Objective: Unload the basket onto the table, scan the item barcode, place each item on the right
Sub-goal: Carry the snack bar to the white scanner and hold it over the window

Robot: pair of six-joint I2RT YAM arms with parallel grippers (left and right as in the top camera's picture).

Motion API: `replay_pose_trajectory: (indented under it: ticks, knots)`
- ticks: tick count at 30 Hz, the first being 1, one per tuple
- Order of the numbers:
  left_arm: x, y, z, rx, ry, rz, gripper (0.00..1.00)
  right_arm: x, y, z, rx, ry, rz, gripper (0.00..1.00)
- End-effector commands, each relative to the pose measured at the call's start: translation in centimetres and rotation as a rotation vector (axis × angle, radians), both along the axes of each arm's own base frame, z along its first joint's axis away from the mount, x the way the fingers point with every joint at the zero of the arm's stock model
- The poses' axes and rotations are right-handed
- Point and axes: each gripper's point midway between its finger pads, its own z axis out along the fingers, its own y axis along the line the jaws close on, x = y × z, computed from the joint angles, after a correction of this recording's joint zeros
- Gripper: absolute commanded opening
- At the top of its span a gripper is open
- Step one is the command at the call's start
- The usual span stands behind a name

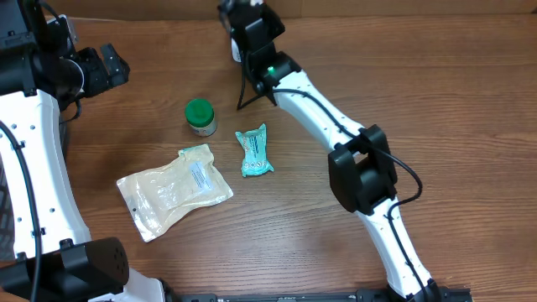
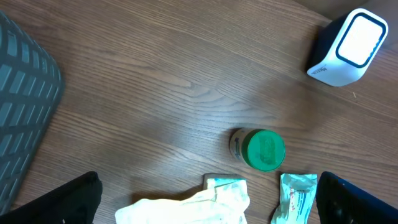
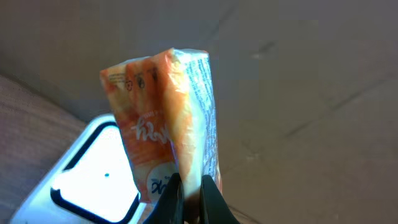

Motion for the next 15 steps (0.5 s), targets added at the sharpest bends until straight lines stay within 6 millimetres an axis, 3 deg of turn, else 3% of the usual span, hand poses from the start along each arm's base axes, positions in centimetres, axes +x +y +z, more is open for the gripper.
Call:
replay_pose_trajectory:
  ticks: [1,8,15]
  knots:
    - [0.1,-0.2,0.3,-0.014,-0.010,0.008,0.99,0.7,-0.9,-1.8,-0.093,0.010,-0.022,0.04]
    - [0.1,-0.2,0.3,-0.014,-0.010,0.008,1.00,0.8,-0.9,-3.7,-0.108,0.030,-0.025,0.04]
    - [0.1,-0.2,0.3,-0.014,-0.010,0.008,1.00,0.7,-0.7,-3.8,-0.110,0.035,-0.021,0.04]
